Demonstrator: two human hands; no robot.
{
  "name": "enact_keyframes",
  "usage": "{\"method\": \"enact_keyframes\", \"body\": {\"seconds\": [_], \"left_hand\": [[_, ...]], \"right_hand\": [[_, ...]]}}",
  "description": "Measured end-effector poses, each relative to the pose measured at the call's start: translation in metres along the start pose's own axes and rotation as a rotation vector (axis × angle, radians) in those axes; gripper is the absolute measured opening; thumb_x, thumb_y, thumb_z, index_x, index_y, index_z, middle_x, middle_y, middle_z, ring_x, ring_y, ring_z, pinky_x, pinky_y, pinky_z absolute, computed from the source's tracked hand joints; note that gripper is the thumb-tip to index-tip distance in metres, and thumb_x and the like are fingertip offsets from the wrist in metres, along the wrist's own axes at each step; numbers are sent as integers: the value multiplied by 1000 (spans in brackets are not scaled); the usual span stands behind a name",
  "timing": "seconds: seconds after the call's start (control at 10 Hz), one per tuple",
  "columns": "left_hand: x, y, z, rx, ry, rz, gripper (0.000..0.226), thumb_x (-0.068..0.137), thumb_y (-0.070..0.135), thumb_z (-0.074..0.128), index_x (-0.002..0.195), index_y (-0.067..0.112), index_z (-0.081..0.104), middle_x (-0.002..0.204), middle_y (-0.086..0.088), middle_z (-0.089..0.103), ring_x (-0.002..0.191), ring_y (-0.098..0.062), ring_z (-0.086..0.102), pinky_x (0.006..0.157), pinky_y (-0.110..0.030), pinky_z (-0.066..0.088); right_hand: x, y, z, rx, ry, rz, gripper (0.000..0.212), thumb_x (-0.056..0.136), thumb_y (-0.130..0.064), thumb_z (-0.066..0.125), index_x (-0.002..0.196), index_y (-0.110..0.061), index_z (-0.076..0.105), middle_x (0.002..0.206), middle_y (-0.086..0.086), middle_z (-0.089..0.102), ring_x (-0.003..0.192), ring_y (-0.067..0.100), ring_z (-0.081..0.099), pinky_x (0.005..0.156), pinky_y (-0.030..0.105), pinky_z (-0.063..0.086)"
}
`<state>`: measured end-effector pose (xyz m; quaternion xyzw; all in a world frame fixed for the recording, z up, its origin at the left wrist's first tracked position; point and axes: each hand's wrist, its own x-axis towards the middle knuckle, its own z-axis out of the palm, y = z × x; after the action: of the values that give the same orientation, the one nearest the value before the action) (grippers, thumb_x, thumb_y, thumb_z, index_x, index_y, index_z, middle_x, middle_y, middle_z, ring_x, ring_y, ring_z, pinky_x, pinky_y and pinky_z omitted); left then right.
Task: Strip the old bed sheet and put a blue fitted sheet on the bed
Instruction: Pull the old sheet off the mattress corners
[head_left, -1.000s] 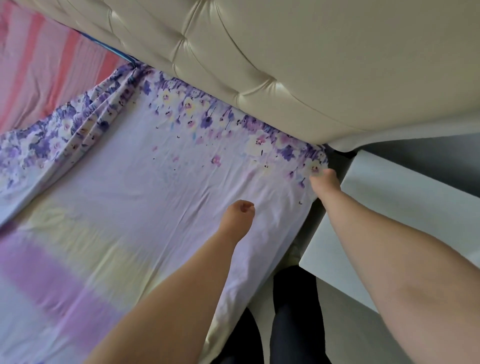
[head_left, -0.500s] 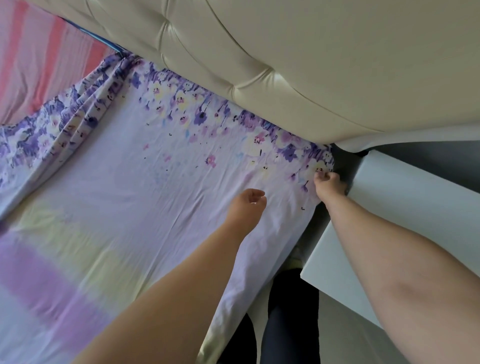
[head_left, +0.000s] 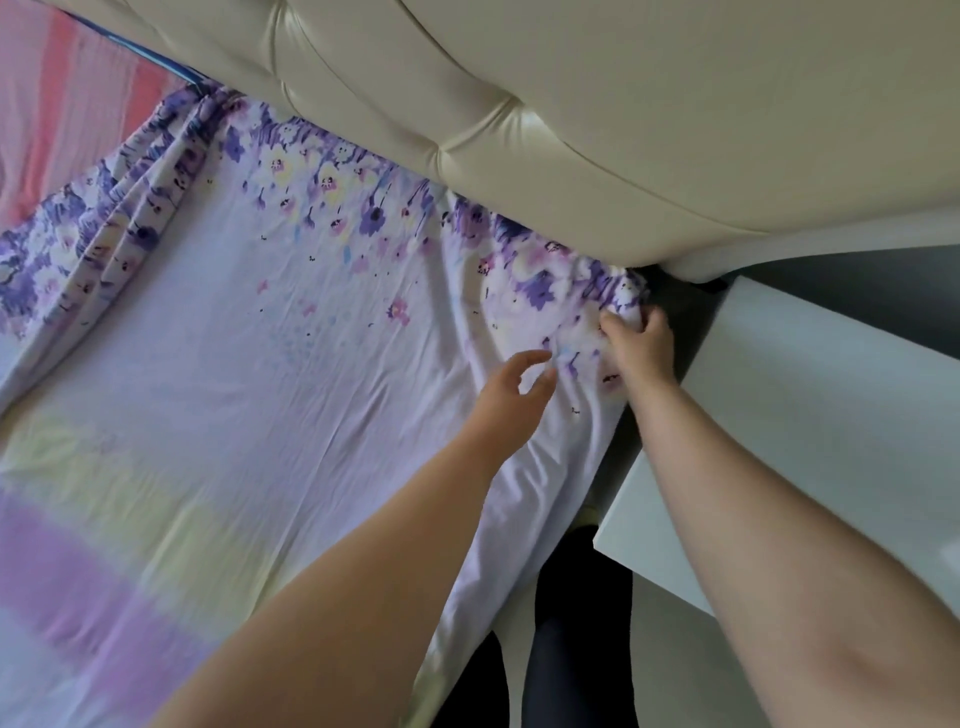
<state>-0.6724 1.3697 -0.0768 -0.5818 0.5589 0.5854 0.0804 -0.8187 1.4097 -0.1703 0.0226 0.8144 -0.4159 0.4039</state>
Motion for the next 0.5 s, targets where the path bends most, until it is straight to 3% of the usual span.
{"method": "enact_keyframes", "body": {"seconds": [0.1,0.2,0.3,0.4,0.5], "left_hand": [[6,22,12,175,78,223,42,96,48,42,136,36,43,147,6,39,136,-13,30,111,-35,28],[17,42,16,472,36,208,51,94,60,32,143,46,27,159,8,10,145,-26,2,117,-50,7],[23,40,8,743,88,155,48,93,59,36,138,45,29,158,7,1,144,-31,0,112,-52,20],[22,30,4,855,213,192,46,94,38,48,136,28,33,155,2,9,138,-32,20,94,-43,43],[19,25,0,889,283,203,43,89,19,50,130,22,37,150,0,18,123,-33,38,75,-35,43]], "right_hand": [[-29,-2,6,203,-131,-119,31,92,-34,56,109,-9,61,101,4,66,88,15,63,79,28,49],[-51,-17,11,-14,-58,-245,38,96,-27,49,131,-10,51,121,9,60,114,21,58,96,31,46],[-49,-11,15,618,-448,224,38,99,-12,41,136,-13,36,128,8,53,117,28,56,92,37,52],[-40,-17,9,392,-543,117,50,97,-12,49,139,-30,29,122,-4,56,107,17,60,92,42,52],[-24,-16,13,131,-615,42,65,91,-20,60,144,-33,24,123,1,56,105,19,60,93,44,52]]}}
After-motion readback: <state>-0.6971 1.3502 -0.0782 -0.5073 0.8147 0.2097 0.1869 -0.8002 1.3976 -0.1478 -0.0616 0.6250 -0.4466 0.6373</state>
